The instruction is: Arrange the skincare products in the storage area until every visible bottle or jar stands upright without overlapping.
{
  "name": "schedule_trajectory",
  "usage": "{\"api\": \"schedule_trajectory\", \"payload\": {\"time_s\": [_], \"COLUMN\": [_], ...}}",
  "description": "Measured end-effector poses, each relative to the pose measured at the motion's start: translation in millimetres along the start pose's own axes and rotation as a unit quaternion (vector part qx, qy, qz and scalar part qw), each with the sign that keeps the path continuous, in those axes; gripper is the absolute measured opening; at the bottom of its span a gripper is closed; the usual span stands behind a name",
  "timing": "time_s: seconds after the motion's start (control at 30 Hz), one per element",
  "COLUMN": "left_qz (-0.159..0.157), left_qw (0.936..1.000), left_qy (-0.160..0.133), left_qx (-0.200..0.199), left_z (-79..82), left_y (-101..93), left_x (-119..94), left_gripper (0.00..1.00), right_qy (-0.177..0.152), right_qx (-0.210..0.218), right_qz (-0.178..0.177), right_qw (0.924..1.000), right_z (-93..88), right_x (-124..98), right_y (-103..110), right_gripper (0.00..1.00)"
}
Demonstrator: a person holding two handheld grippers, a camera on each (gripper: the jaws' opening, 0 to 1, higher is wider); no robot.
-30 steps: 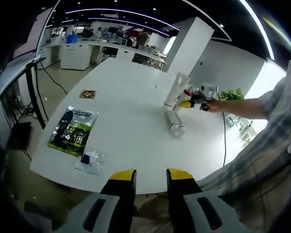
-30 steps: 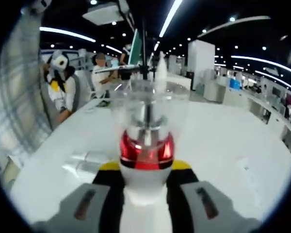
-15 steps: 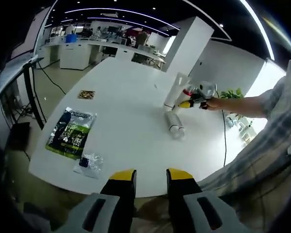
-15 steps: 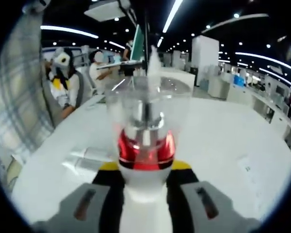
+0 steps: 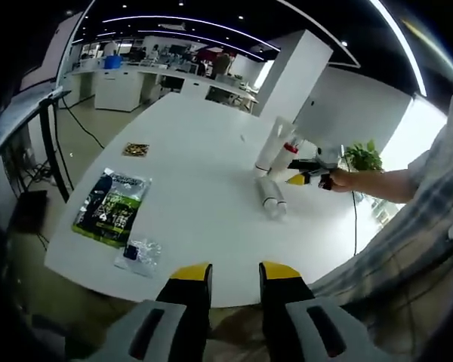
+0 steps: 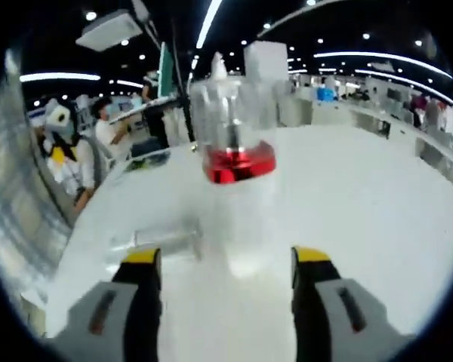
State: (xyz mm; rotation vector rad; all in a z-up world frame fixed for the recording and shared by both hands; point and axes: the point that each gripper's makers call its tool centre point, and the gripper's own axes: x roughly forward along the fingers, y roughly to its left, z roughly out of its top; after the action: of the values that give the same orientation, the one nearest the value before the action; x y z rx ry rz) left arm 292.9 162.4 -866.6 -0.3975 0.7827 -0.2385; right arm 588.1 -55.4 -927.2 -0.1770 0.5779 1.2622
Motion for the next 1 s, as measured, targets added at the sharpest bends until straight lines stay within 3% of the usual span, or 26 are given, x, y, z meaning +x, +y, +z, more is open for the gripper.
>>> {"api": "schedule_trajectory", "payload": {"time_s": [0.03,0.13,0.27,0.37,0.5,0.6,0.77,1.0], "left_qz": [0.0,-0.002,-0.011,-0.015,-0.024,-0.025,-0.023,-0.014], "left_qw": [1.0,1.0,0.9999,0.9999,0.9997,0.9996,0.9995,0.9993], "left_qy": [-0.001,-0.003,-0.009,-0.006,-0.01,-0.015,-0.023,-0.029], "left_qx": [0.0,0.001,-0.008,-0.004,-0.001,-0.001,-0.006,-0.015], "left_z": [-1.2,-4.9,-8.1,-11.0,-11.4,-10.8,-11.1,-13.8], "left_y": [-0.6,-2.9,-7.0,-10.4,-15.1,-16.5,-15.7,-13.1], "left_x": [0,-1,-3,-1,1,2,-1,-5], "left_gripper": [0.25,0.25,0.25,0.25,0.25,0.25,0.25,0.25], "right_qy": [-0.01,-0.029,-0.01,0.004,0.052,0.055,0.101,0.139], "right_qx": [0.022,0.031,0.014,-0.007,-0.048,-0.069,-0.148,-0.203], "right_qz": [-0.007,-0.02,-0.011,0.017,0.034,0.055,0.067,0.078], "right_qw": [0.9997,0.9989,0.9998,0.9998,0.9969,0.9945,0.9815,0.9663], "right_z": [-4.3,-10.8,-21.4,-24.0,-33.0,-30.9,-38.6,-42.6], "right_x": [-5,-17,-20,-15,-4,5,22,41], "right_y": [4,17,42,64,80,93,96,96], "right_gripper": [0.76,0.71,0.65,0.7,0.87,0.87,0.94,0.97]}}
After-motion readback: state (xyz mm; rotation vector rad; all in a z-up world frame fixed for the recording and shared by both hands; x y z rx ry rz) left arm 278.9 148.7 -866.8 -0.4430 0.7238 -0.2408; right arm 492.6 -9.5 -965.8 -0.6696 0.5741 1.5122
